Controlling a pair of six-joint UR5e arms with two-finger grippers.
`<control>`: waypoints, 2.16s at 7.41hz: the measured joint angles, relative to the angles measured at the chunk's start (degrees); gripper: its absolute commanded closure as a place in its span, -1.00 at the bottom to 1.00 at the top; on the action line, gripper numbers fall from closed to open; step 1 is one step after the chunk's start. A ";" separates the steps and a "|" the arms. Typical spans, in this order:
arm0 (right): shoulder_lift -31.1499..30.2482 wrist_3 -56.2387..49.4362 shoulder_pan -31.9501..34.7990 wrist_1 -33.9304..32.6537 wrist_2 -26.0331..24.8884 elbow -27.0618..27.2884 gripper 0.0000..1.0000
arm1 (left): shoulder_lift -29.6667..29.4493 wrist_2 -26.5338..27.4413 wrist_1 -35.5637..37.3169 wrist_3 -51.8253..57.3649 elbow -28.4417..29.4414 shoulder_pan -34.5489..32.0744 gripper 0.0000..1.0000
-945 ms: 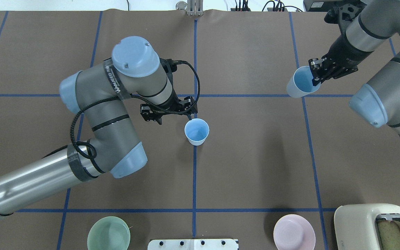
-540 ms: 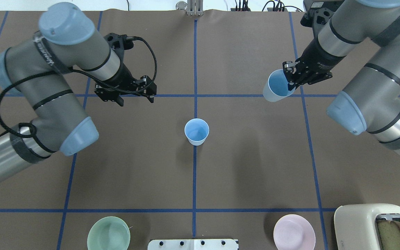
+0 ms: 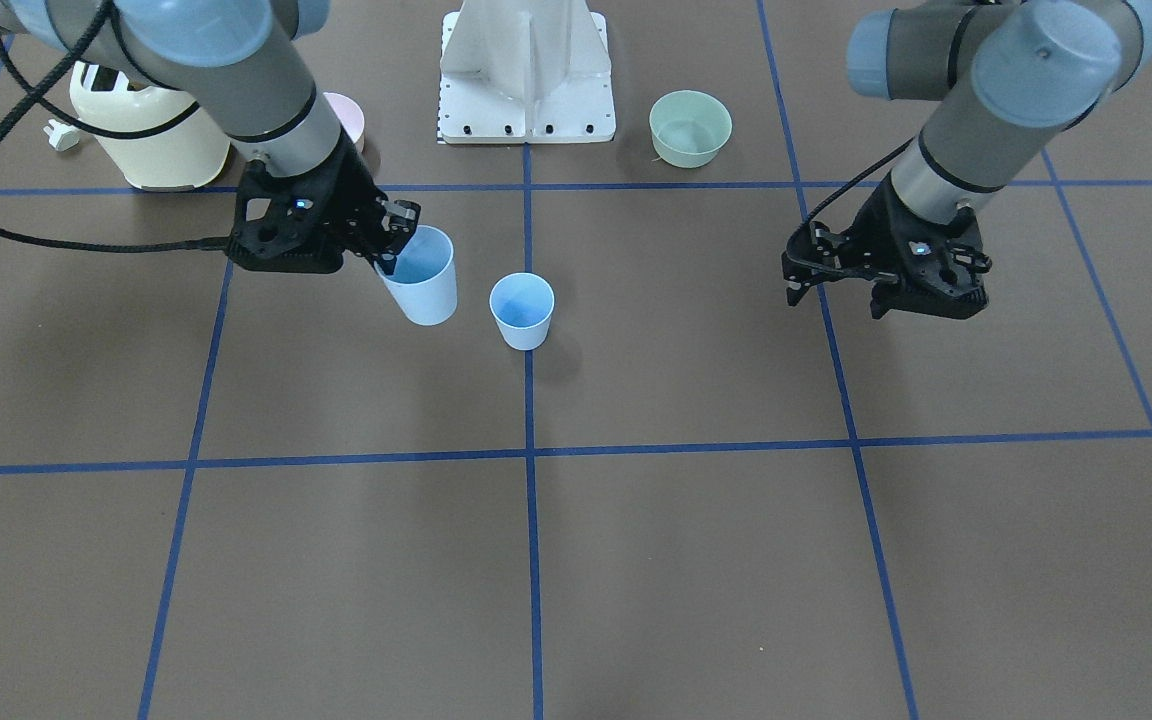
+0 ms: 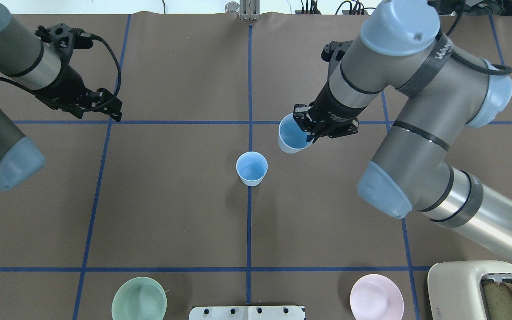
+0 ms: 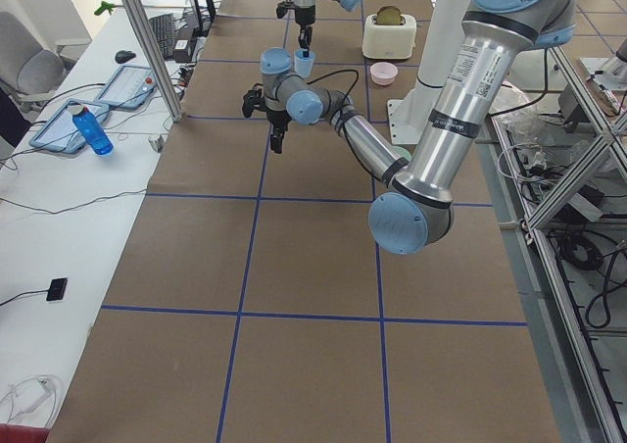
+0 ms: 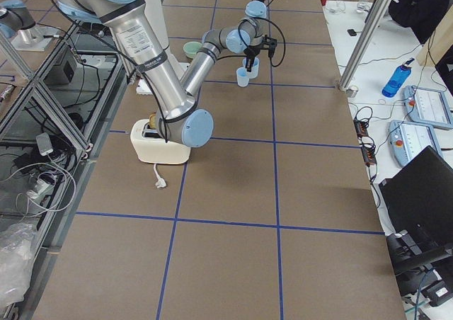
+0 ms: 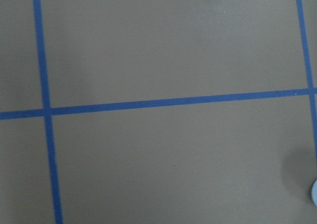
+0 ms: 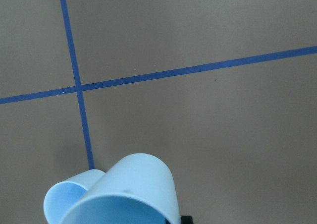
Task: Stack blue cups with both arms
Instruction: 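Withdraw the left gripper while the right gripper brings its cup over the centre cup, then lower the right-held cup into the centre cup and open the right gripper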
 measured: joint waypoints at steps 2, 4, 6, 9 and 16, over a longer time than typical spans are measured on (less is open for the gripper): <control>2.37 4.37 -4.16 0.02 -3.41 -0.50 1.00 | 3.98 0.46 -2.04 4.93 -0.32 -1.32 -0.95; 3.69 5.34 -6.16 0.10 -5.34 -1.92 1.00 | 7.12 0.67 -5.90 6.07 -0.07 -1.48 -0.95; 4.85 5.46 -6.88 0.22 -5.81 -3.68 1.00 | 8.24 0.72 -7.00 6.15 -0.04 -1.50 -0.95; 7.30 5.19 -7.01 0.36 -5.87 -7.09 1.00 | 8.67 0.73 -7.21 6.00 0.02 -1.51 -0.95; 7.06 4.57 -6.41 2.85 -5.81 -9.78 1.00 | 8.68 0.73 -7.22 5.48 0.01 -1.39 -0.96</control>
